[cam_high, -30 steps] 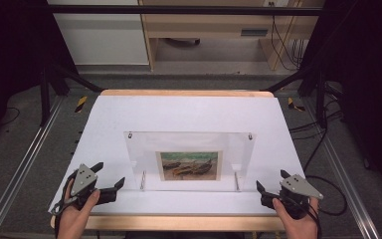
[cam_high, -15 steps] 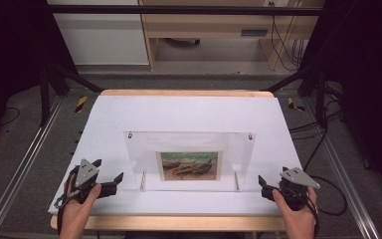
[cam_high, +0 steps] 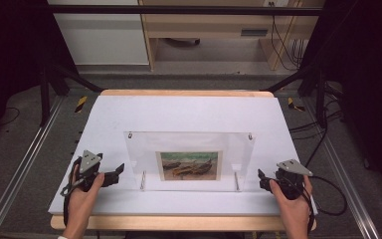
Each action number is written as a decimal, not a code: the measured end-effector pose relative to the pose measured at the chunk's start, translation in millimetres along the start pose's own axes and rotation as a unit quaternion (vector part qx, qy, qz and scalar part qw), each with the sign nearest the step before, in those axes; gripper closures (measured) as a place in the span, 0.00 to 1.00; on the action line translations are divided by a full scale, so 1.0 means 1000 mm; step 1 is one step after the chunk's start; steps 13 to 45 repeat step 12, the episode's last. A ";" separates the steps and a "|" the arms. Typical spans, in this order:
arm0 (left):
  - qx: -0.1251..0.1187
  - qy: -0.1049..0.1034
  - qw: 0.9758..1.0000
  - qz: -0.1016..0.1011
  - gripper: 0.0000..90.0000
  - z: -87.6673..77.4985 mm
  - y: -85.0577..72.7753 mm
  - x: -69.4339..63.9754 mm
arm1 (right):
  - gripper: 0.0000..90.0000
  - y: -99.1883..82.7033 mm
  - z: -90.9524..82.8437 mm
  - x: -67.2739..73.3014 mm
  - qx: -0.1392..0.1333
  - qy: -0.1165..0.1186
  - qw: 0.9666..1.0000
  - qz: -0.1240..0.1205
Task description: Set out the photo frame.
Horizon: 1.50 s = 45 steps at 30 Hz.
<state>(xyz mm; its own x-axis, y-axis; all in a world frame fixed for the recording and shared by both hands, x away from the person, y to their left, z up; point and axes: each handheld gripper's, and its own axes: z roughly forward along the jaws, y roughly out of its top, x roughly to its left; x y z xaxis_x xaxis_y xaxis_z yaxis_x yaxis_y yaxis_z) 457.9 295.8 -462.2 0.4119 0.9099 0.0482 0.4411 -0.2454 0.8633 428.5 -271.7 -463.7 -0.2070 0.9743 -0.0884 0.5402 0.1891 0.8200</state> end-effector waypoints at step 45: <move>0.001 0.016 0.999 -0.040 0.10 -0.001 -0.006 0.018 | 0.16 0.011 0.020 -0.003 0.013 -0.030 0.999 -0.003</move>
